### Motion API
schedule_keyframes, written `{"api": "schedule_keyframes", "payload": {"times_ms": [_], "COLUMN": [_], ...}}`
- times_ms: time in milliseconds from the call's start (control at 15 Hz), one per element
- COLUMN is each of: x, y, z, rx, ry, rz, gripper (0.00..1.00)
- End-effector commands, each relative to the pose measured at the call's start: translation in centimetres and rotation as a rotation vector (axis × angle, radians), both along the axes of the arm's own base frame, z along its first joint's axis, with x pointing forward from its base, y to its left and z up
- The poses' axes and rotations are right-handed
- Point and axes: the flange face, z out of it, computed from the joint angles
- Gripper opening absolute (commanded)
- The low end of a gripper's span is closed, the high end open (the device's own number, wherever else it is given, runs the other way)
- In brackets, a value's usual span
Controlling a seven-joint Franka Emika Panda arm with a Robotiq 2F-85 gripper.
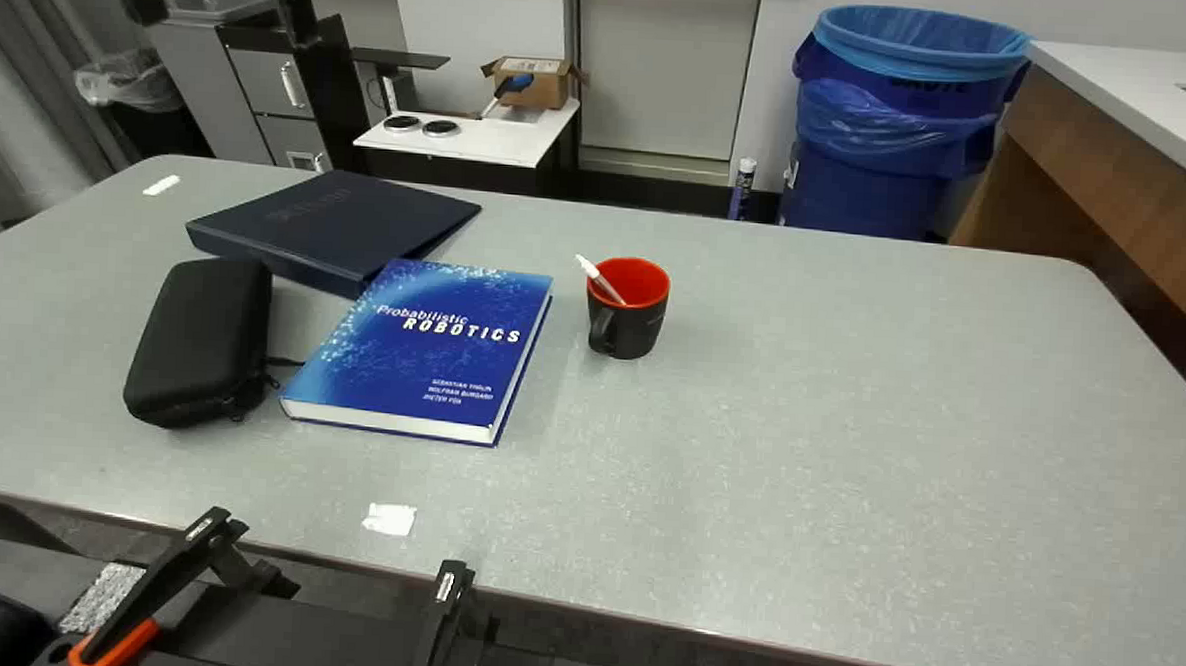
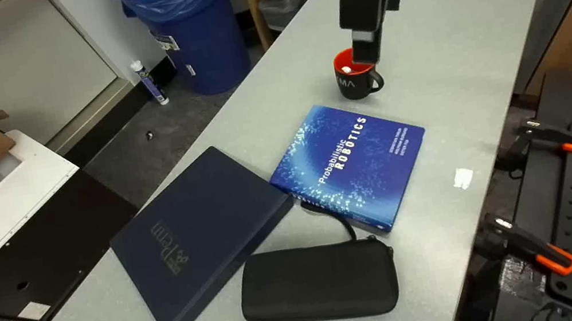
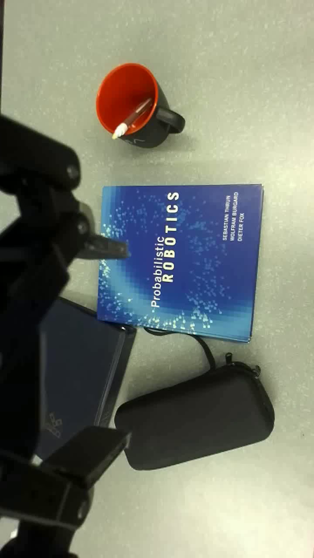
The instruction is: Remove the pen from the mug and put it on the table
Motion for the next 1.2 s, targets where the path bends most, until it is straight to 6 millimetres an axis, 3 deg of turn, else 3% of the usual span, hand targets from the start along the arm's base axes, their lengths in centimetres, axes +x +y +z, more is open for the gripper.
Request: {"api": "schedule_keyframes", "payload": {"times_ms": [0, 267, 467, 933, 1133], "x": [0.0, 0.0, 1.5, 6.0, 6.9], "y": [0.0, 0.0, -1.4, -10.5, -13.3], "z": [0.0, 0.0, -2.1, -11.7, -14.9], "rx": [0.0, 0.0, -0.063, -0.225, -0.269], "ry": [0.001, 0.001, -0.008, -0.063, -0.059], "rz": [0.0, 0.0, -0.043, -0.216, -0.293], "gripper": [1.0, 1.0, 1.0, 1.0, 1.0]}}
